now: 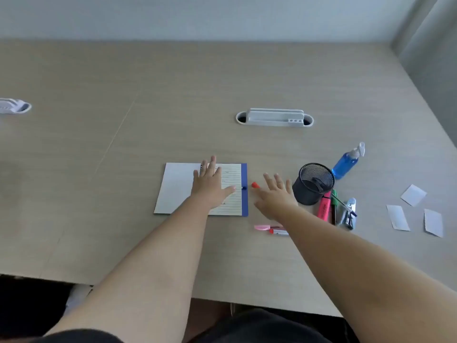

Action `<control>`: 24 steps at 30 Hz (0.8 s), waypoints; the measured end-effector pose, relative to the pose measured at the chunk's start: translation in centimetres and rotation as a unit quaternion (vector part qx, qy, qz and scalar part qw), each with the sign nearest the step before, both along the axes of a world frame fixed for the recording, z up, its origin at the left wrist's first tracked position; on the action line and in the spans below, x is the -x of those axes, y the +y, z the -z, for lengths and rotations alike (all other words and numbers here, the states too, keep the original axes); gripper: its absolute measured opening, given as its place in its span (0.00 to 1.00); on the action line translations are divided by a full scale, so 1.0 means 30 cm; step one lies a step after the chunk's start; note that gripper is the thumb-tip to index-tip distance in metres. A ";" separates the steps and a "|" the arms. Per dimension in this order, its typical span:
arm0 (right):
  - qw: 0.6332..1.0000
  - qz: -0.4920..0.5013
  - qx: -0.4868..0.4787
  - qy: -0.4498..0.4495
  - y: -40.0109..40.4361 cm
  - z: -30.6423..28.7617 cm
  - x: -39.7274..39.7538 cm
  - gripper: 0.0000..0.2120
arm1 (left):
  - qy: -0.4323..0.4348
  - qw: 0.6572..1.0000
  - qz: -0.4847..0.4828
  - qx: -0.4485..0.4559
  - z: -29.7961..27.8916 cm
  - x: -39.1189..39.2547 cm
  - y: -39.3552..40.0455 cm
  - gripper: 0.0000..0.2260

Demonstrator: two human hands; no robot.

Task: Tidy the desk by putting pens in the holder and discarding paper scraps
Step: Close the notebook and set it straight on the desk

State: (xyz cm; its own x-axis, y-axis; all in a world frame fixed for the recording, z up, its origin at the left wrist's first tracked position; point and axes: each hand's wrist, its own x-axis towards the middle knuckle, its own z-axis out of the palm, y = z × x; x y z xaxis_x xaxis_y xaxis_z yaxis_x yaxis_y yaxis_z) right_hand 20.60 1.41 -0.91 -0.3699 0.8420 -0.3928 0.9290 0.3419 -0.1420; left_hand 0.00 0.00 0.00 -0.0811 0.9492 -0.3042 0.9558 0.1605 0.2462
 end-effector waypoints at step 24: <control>0.997 0.069 0.022 -0.009 -0.077 0.113 0.007 0.30 | -0.167 0.925 -0.189 -0.284 0.134 0.051 -0.183 0.21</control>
State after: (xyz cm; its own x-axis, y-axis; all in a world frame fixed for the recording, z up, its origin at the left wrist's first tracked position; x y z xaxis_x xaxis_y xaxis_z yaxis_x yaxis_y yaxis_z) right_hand 20.38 -0.90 -4.31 -0.2446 0.8665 -0.4352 0.9692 0.2048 -0.1369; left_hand -1.54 -5.50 -4.02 -0.4321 0.8864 0.1662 0.7133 0.2231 0.6643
